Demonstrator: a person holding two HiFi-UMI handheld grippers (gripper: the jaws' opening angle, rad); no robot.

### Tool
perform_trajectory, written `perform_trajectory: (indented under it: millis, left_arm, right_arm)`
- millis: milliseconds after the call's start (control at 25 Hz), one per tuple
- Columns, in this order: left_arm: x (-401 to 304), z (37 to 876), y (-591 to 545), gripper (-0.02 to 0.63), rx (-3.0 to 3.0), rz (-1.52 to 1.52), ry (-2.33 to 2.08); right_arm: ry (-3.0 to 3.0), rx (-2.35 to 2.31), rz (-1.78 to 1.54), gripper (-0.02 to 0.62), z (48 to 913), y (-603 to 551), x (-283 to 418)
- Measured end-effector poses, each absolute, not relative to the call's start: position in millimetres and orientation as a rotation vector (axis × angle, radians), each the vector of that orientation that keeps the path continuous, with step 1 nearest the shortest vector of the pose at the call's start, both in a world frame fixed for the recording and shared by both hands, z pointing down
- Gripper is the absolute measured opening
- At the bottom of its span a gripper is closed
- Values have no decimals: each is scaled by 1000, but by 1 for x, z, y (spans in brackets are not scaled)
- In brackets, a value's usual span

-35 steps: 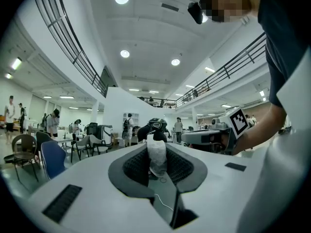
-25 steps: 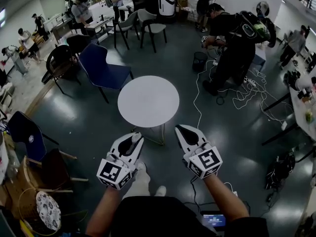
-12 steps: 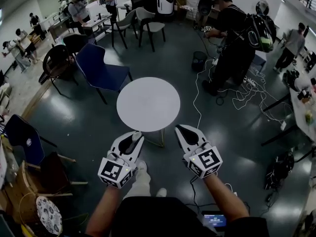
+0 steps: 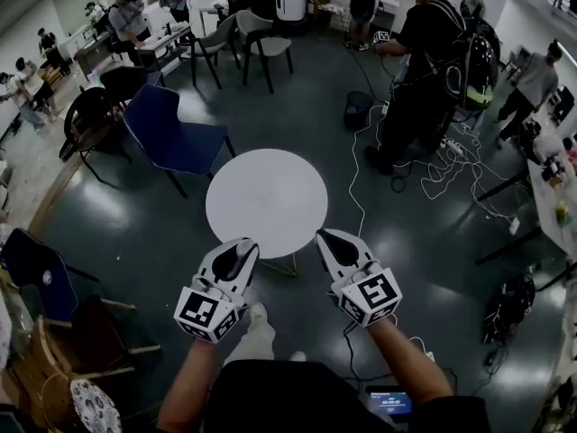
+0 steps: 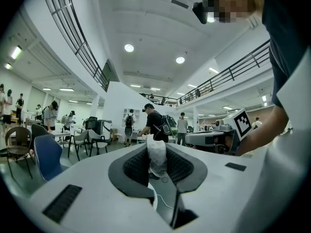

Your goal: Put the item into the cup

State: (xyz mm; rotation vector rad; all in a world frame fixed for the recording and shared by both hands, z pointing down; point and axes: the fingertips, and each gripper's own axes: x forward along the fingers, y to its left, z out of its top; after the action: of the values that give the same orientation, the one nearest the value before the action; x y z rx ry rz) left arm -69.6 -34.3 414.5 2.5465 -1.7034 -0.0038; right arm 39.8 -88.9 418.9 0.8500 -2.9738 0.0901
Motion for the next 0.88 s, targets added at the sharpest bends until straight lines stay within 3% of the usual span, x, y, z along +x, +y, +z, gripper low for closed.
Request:
perform_trajectory:
  millis: [880]
  left_arm:
    - [-184, 447, -205, 81, 2560, 77, -1528]
  right_arm:
    - [-2848, 999, 172, 17, 437, -252, -66]
